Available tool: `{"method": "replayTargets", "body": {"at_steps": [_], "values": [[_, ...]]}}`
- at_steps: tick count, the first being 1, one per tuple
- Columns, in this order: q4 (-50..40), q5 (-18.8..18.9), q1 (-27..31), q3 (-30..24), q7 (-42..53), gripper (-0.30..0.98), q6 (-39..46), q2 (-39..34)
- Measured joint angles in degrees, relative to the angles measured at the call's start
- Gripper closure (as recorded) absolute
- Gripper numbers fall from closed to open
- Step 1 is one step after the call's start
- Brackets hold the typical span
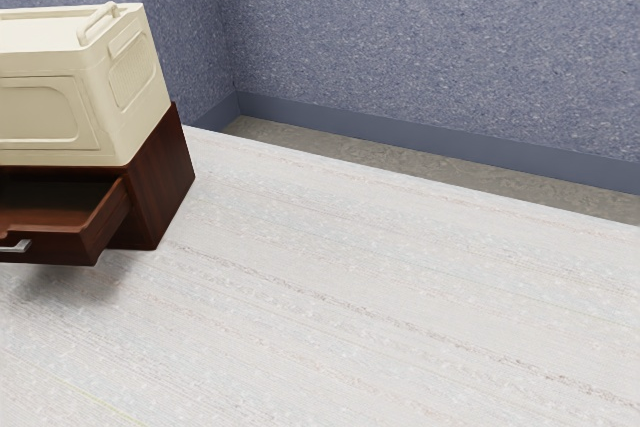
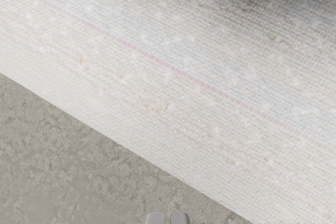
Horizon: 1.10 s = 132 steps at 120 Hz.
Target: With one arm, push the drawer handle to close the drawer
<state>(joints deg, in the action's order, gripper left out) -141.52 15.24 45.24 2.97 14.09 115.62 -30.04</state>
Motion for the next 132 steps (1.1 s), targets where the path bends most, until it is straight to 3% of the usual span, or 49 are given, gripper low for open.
{"method": "replayTargets", "body": {"at_steps": [83, 132], "values": [[0.02, -6.15, 0.04, -2.55, 1.63, 0.79, -9.26, -2.63], [1.94, -6.43, -0.07, -2.68, 1.9, 0.79, -5.33, 5.0]]}}
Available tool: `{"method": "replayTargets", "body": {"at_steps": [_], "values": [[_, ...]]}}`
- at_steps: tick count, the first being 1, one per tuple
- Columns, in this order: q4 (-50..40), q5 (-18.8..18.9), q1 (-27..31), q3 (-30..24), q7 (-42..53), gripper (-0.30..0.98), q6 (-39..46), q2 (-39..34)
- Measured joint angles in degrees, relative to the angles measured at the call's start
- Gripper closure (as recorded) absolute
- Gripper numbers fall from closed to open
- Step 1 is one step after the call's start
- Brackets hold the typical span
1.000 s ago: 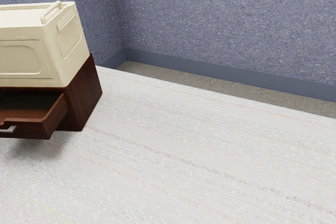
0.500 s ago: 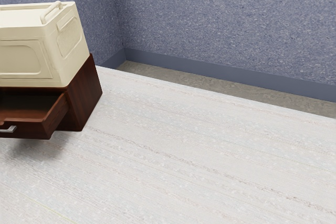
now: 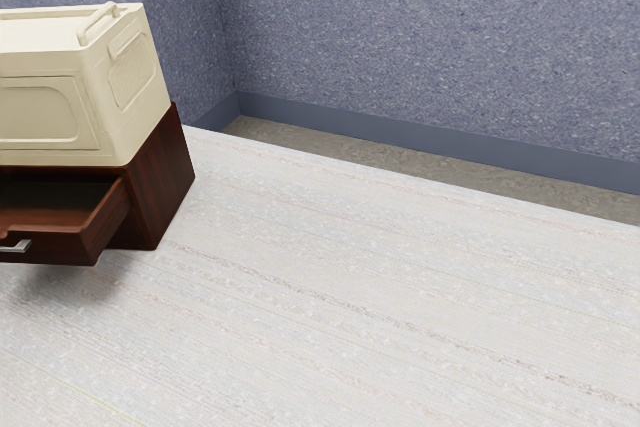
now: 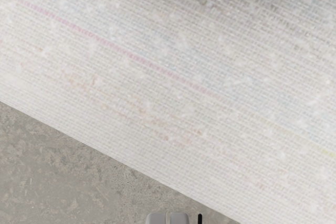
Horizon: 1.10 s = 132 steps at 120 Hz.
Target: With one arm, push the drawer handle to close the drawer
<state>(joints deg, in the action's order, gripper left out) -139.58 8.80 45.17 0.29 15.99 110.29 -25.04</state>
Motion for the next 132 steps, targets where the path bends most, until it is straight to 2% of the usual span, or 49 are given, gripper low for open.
{"method": "replayTargets", "body": {"at_steps": [85, 132], "values": [[7.98, 1.24, 0.07, -2.03, -1.01, 0.79, 6.43, 13.56], [8.61, 3.0, 0.04, -4.1, -2.61, 0.79, 7.88, 16.66]]}}
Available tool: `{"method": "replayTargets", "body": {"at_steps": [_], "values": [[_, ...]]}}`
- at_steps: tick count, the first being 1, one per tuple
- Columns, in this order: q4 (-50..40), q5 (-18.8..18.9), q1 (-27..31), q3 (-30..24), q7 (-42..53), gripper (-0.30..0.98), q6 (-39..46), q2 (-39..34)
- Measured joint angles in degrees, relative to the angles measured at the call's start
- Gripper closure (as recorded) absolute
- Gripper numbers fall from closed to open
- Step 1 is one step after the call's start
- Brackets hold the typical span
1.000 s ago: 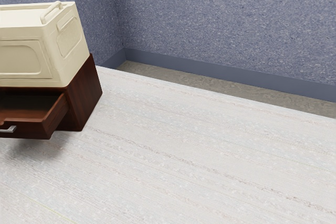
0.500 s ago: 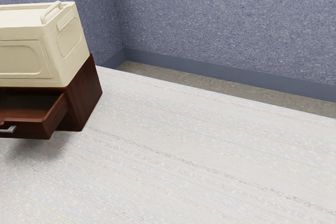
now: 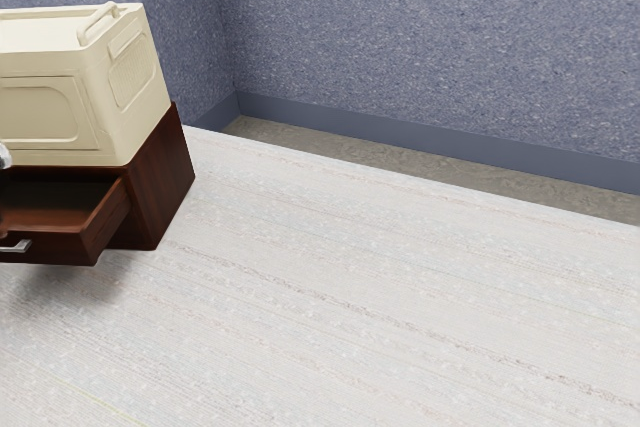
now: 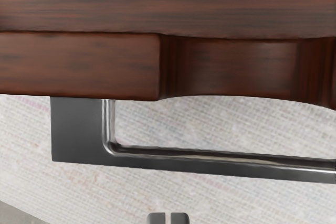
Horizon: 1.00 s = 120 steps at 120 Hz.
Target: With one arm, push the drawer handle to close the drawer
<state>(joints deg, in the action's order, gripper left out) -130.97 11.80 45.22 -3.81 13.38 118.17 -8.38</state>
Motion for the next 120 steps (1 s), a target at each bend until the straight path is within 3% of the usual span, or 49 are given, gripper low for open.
{"method": "replayTargets", "body": {"at_steps": [57, 107, 120], "values": [[0.21, 2.69, 0.12, -0.51, -3.64, 0.79, 3.3, 1.43], [0.9, 9.98, 0.14, -4.15, -14.71, 0.79, 4.43, 2.75], [2.0, 10.44, 0.48, -4.12, -18.3, 0.79, 4.59, 3.48]]}}
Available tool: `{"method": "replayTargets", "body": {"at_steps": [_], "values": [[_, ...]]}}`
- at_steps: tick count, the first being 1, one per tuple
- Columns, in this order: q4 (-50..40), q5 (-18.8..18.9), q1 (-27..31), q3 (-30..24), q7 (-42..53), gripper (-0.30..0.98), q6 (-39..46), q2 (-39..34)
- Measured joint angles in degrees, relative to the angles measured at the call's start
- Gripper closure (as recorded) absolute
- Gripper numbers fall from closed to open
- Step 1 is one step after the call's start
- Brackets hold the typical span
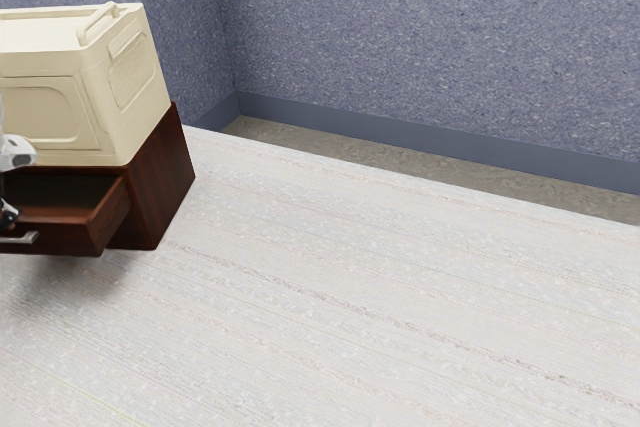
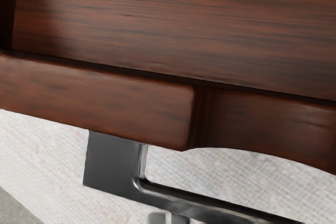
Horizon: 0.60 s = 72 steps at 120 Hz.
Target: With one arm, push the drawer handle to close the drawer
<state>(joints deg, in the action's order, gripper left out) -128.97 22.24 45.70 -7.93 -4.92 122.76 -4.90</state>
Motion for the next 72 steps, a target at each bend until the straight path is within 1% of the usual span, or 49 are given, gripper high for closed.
{"method": "replayTargets", "body": {"at_steps": [21, 39, 57, 72], "values": [[1.57, -1.53, 1.11, -0.63, -4.38, 0.78, 1.14, 2.62], [1.68, -2.29, 0.78, -1.4, -6.56, 0.78, 3.54, 2.98], [1.76, -2.41, 0.36, -1.64, -8.13, 0.79, 6.39, 3.02], [1.79, -1.89, 0.63, -2.36, -8.53, 0.78, 10.32, 5.77]]}}
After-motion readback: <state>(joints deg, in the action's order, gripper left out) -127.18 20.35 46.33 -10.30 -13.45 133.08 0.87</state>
